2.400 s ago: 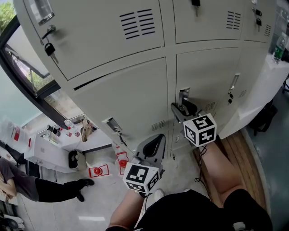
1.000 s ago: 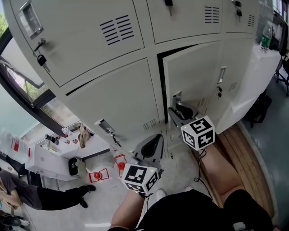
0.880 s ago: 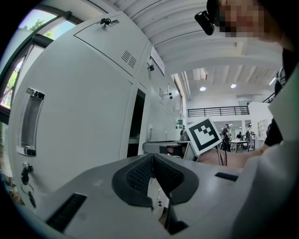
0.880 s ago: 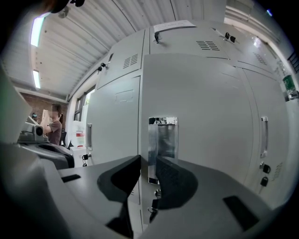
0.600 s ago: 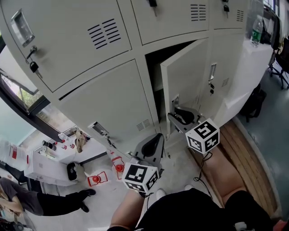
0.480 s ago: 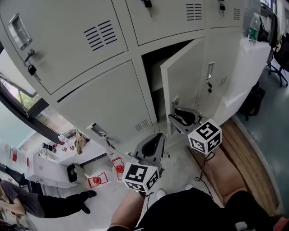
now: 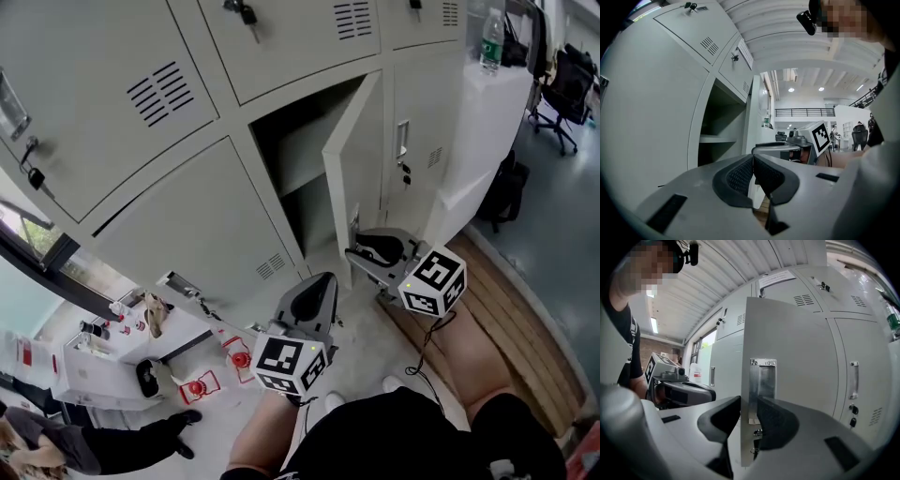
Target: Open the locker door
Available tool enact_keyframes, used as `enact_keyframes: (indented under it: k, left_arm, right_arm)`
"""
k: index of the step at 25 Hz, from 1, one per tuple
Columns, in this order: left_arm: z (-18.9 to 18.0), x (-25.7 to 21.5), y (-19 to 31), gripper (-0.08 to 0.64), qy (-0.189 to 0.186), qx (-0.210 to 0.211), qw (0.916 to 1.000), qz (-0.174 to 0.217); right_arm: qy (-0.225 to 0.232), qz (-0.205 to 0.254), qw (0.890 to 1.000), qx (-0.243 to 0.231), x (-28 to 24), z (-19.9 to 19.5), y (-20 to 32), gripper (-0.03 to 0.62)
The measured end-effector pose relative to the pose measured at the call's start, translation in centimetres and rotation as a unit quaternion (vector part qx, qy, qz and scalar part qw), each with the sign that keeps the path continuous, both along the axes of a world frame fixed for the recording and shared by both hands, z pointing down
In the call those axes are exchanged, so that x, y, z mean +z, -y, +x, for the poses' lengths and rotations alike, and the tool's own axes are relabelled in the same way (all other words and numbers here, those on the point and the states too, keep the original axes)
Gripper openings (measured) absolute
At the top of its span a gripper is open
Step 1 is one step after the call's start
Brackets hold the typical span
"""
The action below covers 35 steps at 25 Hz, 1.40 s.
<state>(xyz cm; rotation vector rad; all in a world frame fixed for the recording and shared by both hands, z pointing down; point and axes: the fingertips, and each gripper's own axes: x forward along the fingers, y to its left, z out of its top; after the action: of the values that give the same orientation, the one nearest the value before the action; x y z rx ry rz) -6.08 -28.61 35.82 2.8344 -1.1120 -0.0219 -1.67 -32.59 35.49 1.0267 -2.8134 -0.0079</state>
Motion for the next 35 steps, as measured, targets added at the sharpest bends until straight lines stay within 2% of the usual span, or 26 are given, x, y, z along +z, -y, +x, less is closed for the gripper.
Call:
enact_keyframes:
  k: [8,11,18,24,27,30,33,35]
  left_arm:
    - [3.6,0.4,-0.1,0.017,-0.004,0.036,0.9993,-0.005]
    - [5.0,0.5,-0.3,0.017,-0.006,0.05,0.9987,-0.007]
    - [7.5,0.4,-0.5,0.017,-0.011,0.076,0.997,-0.009]
    - [8.2,0.5,-0.4,0.017,-0.013,0.085,0.9962,-0.01]
    - [7.8,0.5,-0.1,0.017,-0.016,0.08,0.9966,-0.012]
    - [7.2,0.5,0.1,0.017,-0.018,0.078,0.9967,-0.014]
    - [6.7,0.4,0.1,0.017,-0.018,0.081,0.9965,-0.013]
    - [6.4,0.4,0.0,0.017,-0.017,0.085,0.9962,-0.012]
  right_arm:
    - [0.002,0.012,1.0,-0.006,-0.1,3.6,-2.1,0.172]
    - [-0.003,0.016,1.0,0.006,-0.1,5.0,-2.7,0.179]
    - [-0.022,0.029,0.997,0.061,-0.2,7.3,-3.6,0.19]
    - [-0.004,0.036,0.992,0.117,-0.8,7.9,-3.9,0.223]
    - [0.007,0.04,0.988,0.152,-1.4,7.5,-3.7,0.25]
    - [-0.003,0.045,0.98,0.192,-1.4,7.4,-3.0,0.261]
    - [-0.023,0.049,0.972,0.229,-1.2,7.3,-2.6,0.255]
    - [-0.028,0.05,0.968,0.243,-1.1,7.1,-2.7,0.223]
